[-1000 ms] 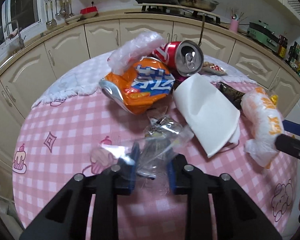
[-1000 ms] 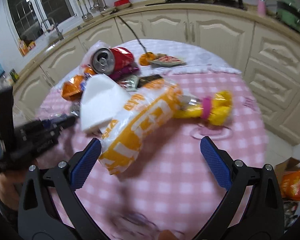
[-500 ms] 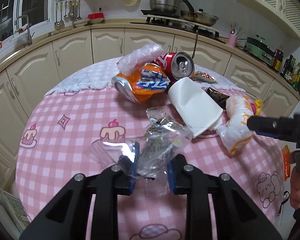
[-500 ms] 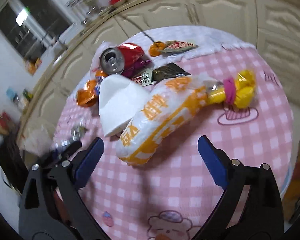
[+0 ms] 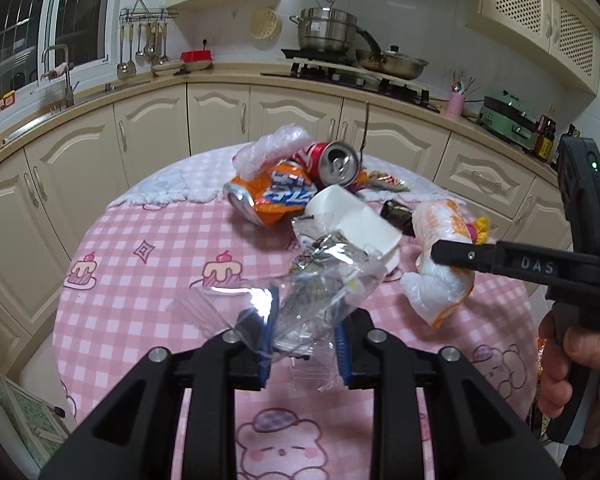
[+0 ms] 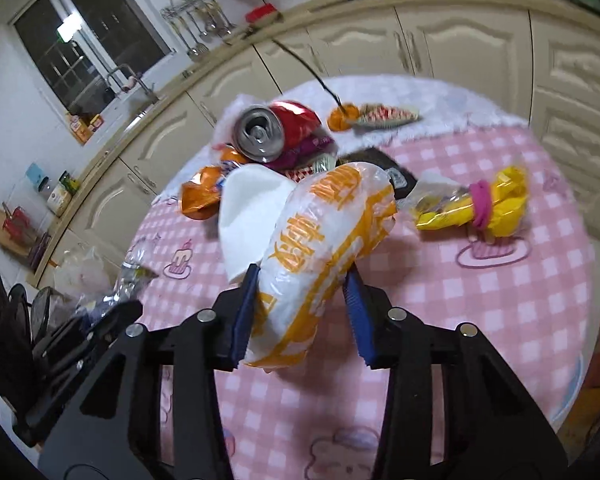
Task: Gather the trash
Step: 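Carry both bags over the blue bin and open both grippers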
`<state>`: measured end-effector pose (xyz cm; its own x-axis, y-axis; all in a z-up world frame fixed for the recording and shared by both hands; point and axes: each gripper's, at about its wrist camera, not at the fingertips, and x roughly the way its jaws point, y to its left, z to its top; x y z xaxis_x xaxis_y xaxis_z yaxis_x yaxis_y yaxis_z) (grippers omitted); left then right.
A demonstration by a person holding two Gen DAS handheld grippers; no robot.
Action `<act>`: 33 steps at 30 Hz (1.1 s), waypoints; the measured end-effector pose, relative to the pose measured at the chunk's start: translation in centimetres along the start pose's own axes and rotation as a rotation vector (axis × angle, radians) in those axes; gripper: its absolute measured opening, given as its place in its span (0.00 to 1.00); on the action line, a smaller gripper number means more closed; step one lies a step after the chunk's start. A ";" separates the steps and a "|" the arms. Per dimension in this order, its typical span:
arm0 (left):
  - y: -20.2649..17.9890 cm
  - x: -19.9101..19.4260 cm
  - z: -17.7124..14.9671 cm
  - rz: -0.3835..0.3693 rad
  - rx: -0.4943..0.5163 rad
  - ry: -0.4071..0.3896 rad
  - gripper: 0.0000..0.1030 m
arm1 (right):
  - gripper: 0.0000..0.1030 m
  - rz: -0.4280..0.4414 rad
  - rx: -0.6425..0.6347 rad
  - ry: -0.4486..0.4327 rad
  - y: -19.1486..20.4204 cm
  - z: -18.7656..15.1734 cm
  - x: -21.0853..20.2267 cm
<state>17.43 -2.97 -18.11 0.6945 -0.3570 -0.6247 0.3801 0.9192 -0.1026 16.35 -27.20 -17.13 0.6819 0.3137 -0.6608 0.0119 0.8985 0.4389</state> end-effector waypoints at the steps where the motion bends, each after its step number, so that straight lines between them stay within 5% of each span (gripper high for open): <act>1: -0.4 -0.3 0.1 -0.004 0.000 -0.008 0.23 | 0.40 0.015 -0.003 -0.018 -0.1 -0.1 -1.1; 10: -8.5 -2.2 0.8 -0.135 0.076 -0.065 0.23 | 0.40 0.009 0.002 -0.198 -4.7 -0.5 -10.9; 17: -19.9 0.2 -0.8 -0.332 0.217 0.000 0.23 | 0.40 -0.214 0.167 -0.244 -17.4 -4.3 -17.2; 23: -31.1 7.0 -5.5 -0.459 0.365 0.178 0.24 | 0.41 -0.371 0.436 -0.086 -30.8 -11.1 -15.6; 30: -40.6 17.5 -12.8 -0.497 0.477 0.444 0.24 | 0.41 -0.383 0.617 0.038 -39.7 -16.6 -11.6; 33: -42.8 21.4 -14.8 -0.497 0.487 0.534 0.24 | 0.49 -0.387 0.683 0.072 -42.6 -18.3 -10.5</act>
<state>6.98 -47.43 -38.51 0.0469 -0.4596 -0.8869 0.8659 0.4614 -0.1933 -4.74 -63.18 -40.05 0.4887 0.0578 -0.8705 0.7014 0.5673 0.4315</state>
